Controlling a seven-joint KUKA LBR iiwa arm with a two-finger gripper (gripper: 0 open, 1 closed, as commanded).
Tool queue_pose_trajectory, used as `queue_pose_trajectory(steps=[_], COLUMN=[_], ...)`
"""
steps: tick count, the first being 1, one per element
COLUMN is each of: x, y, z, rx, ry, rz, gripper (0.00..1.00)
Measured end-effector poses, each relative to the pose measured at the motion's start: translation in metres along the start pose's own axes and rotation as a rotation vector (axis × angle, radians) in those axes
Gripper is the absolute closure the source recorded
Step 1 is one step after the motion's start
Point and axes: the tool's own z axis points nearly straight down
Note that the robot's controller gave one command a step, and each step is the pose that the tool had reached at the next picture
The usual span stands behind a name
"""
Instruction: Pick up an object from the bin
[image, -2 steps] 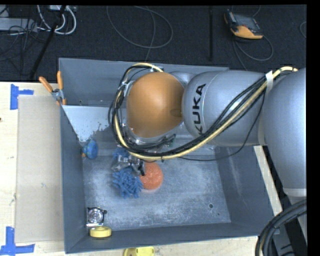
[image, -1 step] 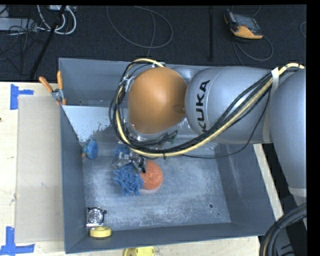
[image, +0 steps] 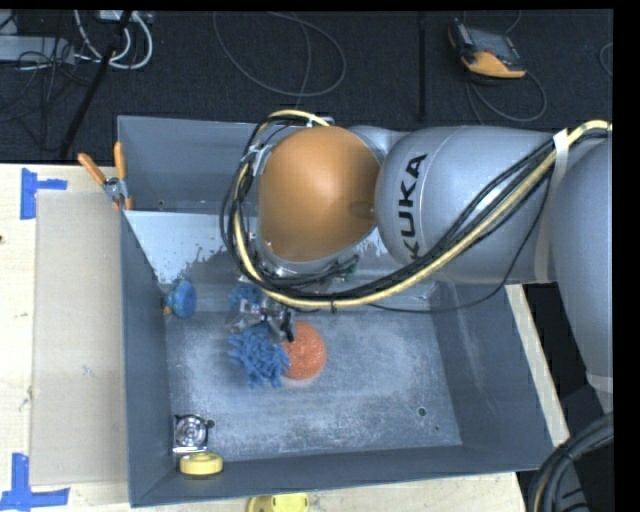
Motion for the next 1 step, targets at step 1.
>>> queue_pose_trajectory(steps=[1], x=[-0.0003], y=[0.0001], z=[-0.0126], rx=[0.000], ry=[0.000], rz=[0.002], gripper=[1.00])
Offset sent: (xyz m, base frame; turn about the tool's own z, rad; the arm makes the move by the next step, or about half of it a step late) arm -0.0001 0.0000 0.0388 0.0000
